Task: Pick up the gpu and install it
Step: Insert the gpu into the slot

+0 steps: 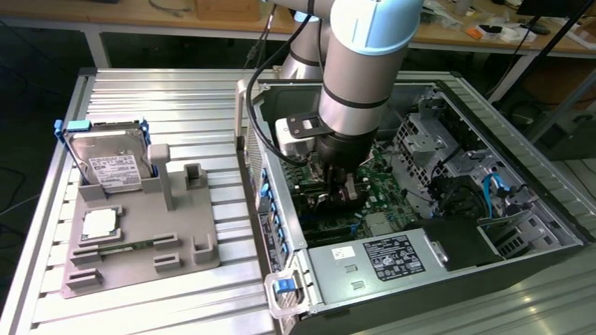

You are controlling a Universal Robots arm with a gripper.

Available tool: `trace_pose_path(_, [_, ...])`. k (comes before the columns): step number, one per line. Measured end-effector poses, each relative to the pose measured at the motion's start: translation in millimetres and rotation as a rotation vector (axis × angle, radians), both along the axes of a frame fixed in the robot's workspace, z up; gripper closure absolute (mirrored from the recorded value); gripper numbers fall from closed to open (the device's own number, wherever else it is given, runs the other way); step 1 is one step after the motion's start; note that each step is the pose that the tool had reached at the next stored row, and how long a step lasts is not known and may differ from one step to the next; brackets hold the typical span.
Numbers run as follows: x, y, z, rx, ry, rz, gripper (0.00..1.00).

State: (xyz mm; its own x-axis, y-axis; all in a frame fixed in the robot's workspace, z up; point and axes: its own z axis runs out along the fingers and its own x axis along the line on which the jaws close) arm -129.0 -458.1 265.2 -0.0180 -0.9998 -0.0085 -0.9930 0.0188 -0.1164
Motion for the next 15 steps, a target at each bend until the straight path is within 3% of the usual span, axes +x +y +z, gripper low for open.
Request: trace_pose_path(15, [0.0, 0.0, -3.5, -0.0001, 0.0001, 0.000, 0.73])
